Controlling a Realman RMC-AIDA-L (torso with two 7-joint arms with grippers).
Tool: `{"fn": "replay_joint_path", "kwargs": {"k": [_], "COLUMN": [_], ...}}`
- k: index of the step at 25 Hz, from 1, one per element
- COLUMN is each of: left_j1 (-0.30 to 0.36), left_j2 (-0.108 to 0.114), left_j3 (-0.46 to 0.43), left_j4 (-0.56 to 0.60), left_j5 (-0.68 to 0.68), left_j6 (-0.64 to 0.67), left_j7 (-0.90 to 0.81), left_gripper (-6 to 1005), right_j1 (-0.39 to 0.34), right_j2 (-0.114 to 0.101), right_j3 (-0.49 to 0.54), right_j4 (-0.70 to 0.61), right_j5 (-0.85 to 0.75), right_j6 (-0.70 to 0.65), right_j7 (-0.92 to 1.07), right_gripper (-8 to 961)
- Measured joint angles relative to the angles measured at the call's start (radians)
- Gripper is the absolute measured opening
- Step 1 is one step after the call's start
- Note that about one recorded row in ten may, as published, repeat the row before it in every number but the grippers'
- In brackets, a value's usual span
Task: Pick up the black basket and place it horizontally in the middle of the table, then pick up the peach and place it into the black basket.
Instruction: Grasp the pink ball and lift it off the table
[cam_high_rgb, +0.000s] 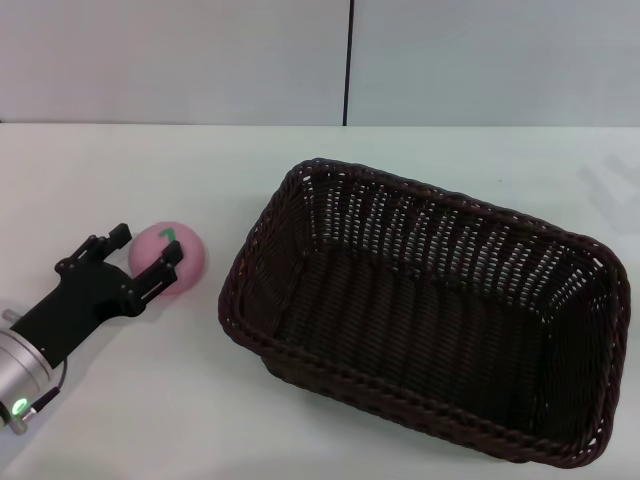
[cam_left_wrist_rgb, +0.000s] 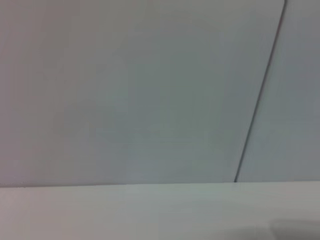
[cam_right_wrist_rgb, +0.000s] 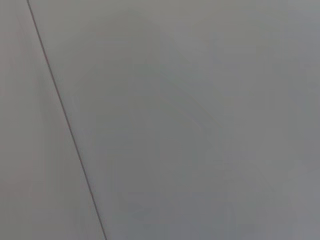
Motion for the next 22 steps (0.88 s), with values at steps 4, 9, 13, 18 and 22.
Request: {"fn": "replay_joint_path", "kwargs": {"k": [4,9,13,18,22], "left_j1": [0.0,0.0,0.008,0.012,0.021], "left_j2": [0.0,-0.001,-0.003,-0.003,0.001], "left_j3": [0.019,0.02,0.014,-0.017,-0.113], "left_j4": [0.0,-0.001,-0.009,-0.011,-0.01], "left_j5": [0.0,-0.001,-0.007,-0.009,-0.01], "left_j6": [0.01,0.026,0.035,0.07,0.17], "left_j7": [0.001,0.029,0.077,0.07,-0.019], "left_gripper": [798,736,487,357,340], "right_j1": [0.004,0.006,0.007,0.008,0.008], "right_j2": [0.0,-0.001,-0.001,0.001,0.003], "right_j3": [0.0,0.0,0.0,0.0,0.0], "right_j4": [0.0,0.0,0.0,0.0,0.0], "right_j5": [0.001,0.001,0.001,0.001,0.001], "right_j6": [0.001,0.014,0.024,0.027,0.028], "right_j7": [0.0,0.0,0.0,-0.001,-0.001], "right_gripper": [502,502,502,502,502]}}
